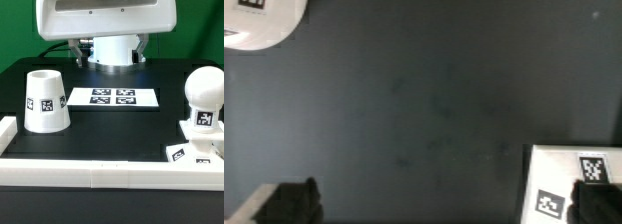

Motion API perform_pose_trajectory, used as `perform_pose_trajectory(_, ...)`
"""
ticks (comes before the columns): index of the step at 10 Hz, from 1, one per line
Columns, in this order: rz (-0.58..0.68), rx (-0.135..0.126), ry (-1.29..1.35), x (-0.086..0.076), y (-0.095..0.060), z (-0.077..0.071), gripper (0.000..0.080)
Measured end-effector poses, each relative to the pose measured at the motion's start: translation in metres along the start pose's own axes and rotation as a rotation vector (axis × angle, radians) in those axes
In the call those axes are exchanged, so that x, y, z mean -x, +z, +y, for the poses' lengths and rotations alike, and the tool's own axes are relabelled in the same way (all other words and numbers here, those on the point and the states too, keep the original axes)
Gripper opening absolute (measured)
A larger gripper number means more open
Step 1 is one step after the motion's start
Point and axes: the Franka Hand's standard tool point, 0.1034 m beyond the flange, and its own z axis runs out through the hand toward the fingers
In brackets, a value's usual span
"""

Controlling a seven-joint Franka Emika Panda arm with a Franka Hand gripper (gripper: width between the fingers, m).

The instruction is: Assemble lamp

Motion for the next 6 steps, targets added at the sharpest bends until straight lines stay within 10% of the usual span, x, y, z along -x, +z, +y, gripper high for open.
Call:
perform_pose_trajectory(3, -0.002, 0.000, -0.027, 0.004, 0.000, 0.002, 0.0699)
perform_pose_trajectory(6, -0.015, -0.007, -0.141, 0.061, -0.001, 0.047, 0.0699)
